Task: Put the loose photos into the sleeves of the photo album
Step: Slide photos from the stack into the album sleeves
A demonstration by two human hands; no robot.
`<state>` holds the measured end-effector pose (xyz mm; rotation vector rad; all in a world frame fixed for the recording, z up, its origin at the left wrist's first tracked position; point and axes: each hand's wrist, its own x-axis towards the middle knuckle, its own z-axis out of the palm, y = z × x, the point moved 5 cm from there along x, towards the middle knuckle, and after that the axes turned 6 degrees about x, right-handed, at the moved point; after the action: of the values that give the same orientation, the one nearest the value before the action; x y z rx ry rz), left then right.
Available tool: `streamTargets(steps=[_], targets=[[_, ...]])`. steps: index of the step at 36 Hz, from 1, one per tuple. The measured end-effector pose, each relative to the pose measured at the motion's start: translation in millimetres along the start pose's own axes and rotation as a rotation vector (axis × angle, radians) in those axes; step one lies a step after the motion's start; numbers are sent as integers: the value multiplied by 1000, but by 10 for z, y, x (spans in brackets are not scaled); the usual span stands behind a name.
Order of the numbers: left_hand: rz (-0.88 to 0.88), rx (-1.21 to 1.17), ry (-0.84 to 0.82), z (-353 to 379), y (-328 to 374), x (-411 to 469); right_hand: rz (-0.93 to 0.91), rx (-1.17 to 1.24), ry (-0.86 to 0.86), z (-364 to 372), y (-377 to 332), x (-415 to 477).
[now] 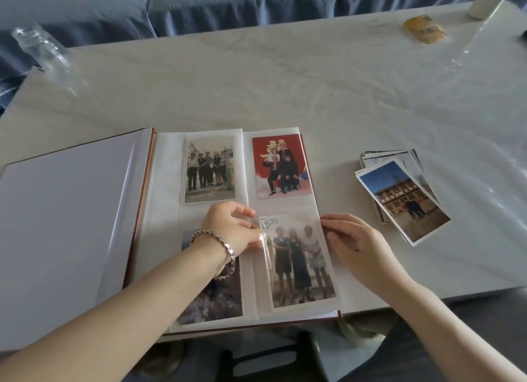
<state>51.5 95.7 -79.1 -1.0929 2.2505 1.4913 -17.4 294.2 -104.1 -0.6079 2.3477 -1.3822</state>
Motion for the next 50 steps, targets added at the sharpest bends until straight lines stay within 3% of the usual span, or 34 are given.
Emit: streamTargets(steps=[9, 18, 36, 40, 45, 48, 50], targets=[[124, 270, -60, -29, 140, -5, -1, 0, 15, -3, -7, -8], [109, 256, -110, -46, 222, -3, -12, -35, 9, -4, 4, 15], [222, 466, -151, 63, 326, 50, 13, 14, 44, -12, -49, -18], [224, 388, -150, 37, 285, 10, 64, 102, 69, 22, -96, -42], [180, 54, -124, -54, 177, -69, 193, 333, 101, -13, -204, 3], [150, -69, -182, -124, 163, -119, 251, 462, 13, -4, -345, 76], [160, -16, -219, -173, 158, -149, 269, 584, -92, 39, -466, 122]])
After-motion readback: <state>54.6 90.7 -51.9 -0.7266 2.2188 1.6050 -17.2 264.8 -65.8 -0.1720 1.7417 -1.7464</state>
